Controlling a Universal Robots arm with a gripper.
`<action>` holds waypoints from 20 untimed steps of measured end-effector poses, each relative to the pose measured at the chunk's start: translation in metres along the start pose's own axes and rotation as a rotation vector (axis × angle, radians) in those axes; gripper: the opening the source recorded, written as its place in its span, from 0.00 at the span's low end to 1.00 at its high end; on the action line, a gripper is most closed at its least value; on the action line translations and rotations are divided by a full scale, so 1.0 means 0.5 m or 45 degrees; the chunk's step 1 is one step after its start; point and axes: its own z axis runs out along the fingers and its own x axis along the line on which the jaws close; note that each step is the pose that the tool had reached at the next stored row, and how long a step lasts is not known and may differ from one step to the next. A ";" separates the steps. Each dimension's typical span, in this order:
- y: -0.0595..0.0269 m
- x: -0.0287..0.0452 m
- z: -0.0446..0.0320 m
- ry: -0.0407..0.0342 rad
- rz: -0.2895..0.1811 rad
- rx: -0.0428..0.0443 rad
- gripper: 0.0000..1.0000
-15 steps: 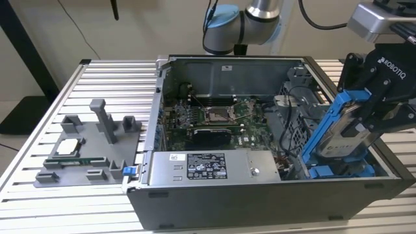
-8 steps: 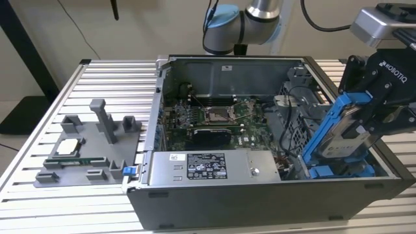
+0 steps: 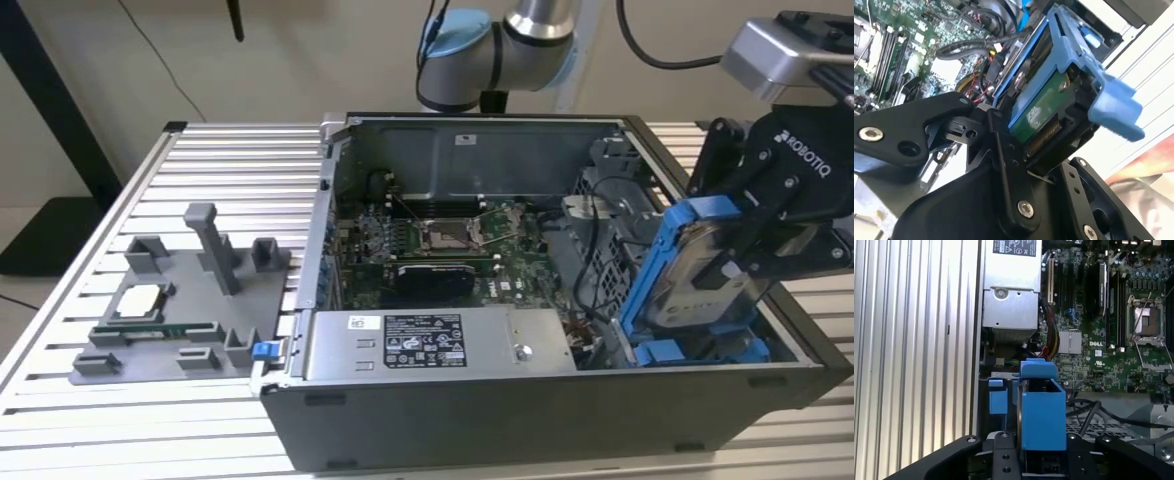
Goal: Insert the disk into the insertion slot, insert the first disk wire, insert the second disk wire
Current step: 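Insert the disk into the insertion slot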
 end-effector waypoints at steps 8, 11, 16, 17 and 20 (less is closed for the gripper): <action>-0.014 0.001 0.003 -0.0110 0.003 -0.058 0.00; -0.017 0.001 0.008 -0.0271 0.001 -0.059 0.00; -0.019 0.001 0.012 -0.0361 -0.001 -0.058 0.00; -0.019 0.001 0.012 -0.0361 -0.001 -0.058 0.00; -0.019 0.001 0.012 -0.0361 -0.001 -0.058 0.00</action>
